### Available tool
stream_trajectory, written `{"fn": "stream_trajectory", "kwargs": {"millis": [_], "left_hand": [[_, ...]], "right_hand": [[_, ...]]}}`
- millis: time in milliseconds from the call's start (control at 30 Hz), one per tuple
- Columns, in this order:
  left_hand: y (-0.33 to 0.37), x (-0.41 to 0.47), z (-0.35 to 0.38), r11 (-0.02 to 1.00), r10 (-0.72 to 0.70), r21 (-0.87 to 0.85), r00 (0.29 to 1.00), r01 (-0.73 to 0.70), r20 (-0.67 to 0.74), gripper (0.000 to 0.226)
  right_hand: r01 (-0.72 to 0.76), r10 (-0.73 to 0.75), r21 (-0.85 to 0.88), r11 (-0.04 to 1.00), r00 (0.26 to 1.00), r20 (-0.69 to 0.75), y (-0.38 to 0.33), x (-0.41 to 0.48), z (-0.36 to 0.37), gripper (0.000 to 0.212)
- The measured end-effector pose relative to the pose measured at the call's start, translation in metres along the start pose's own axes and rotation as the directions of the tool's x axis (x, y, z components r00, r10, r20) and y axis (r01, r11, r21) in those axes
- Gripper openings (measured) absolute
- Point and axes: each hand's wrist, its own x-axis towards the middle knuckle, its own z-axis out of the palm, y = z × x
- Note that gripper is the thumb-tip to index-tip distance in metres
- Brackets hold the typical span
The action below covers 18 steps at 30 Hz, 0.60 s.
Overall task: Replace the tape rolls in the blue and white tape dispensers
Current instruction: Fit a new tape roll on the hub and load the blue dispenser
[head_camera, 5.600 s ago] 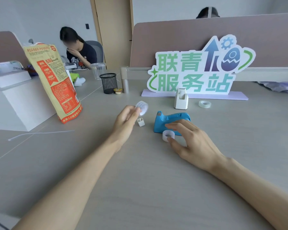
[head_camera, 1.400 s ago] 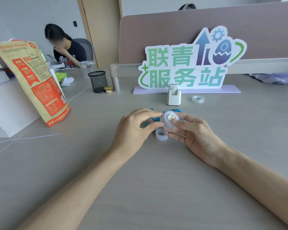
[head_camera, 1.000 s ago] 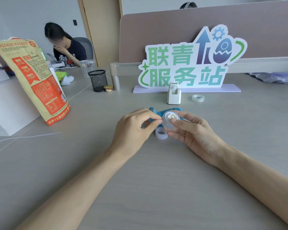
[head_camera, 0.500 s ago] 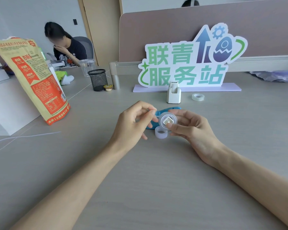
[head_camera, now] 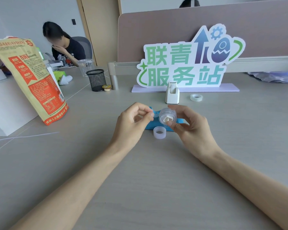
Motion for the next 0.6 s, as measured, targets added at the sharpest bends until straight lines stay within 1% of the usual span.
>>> {"fn": "stream_trajectory", "kwargs": {"millis": [100, 133, 200, 267, 300, 333, 400, 467, 600], "left_hand": [[0.000, -0.001, 0.004, 1.000, -0.014, -0.008, 0.999, 0.014, -0.031, 0.007], [0.001, -0.002, 0.006, 0.999, -0.039, -0.012, 0.998, 0.038, -0.044, 0.007], [0.004, -0.001, 0.008, 0.990, -0.138, -0.009, 0.990, 0.138, -0.037, 0.019], [0.009, -0.001, 0.006, 0.955, -0.295, -0.002, 0.954, 0.295, 0.052, 0.035], [0.011, -0.001, 0.006, 0.933, -0.358, 0.009, 0.928, 0.359, 0.104, 0.042], [0.013, -0.003, 0.006, 0.920, -0.391, 0.019, 0.910, 0.392, 0.141, 0.046], [0.014, -0.005, 0.008, 0.917, -0.394, 0.000, 0.906, 0.399, 0.158, 0.047], [0.012, -0.005, 0.009, 0.932, -0.355, -0.033, 0.926, 0.362, 0.127, 0.042], [0.006, -0.002, 0.007, 0.967, -0.252, -0.010, 0.964, 0.253, 0.082, 0.019]], "right_hand": [[0.042, -0.043, -0.037, 0.998, 0.999, -0.021, -0.002, 0.002, 0.001, 0.030], [0.054, -0.055, -0.043, 0.998, 0.998, -0.022, -0.002, 0.002, 0.001, 0.031], [0.071, -0.072, -0.053, 0.996, 0.997, -0.023, -0.002, 0.001, 0.002, 0.031], [0.084, -0.085, -0.057, 0.995, 0.996, -0.018, -0.002, 0.001, 0.002, 0.033], [0.090, -0.091, -0.059, 0.994, 0.996, -0.013, -0.003, 0.001, 0.002, 0.035], [0.095, -0.095, -0.060, 0.994, 0.995, -0.010, -0.003, 0.000, 0.002, 0.037], [0.104, -0.105, -0.065, 0.992, 0.994, -0.009, -0.003, 0.001, 0.003, 0.040], [0.108, -0.109, -0.069, 0.992, 0.994, -0.011, -0.002, 0.001, 0.002, 0.040], [0.133, -0.134, -0.087, 0.987, 0.991, -0.010, 0.000, 0.001, 0.002, 0.042]]}}
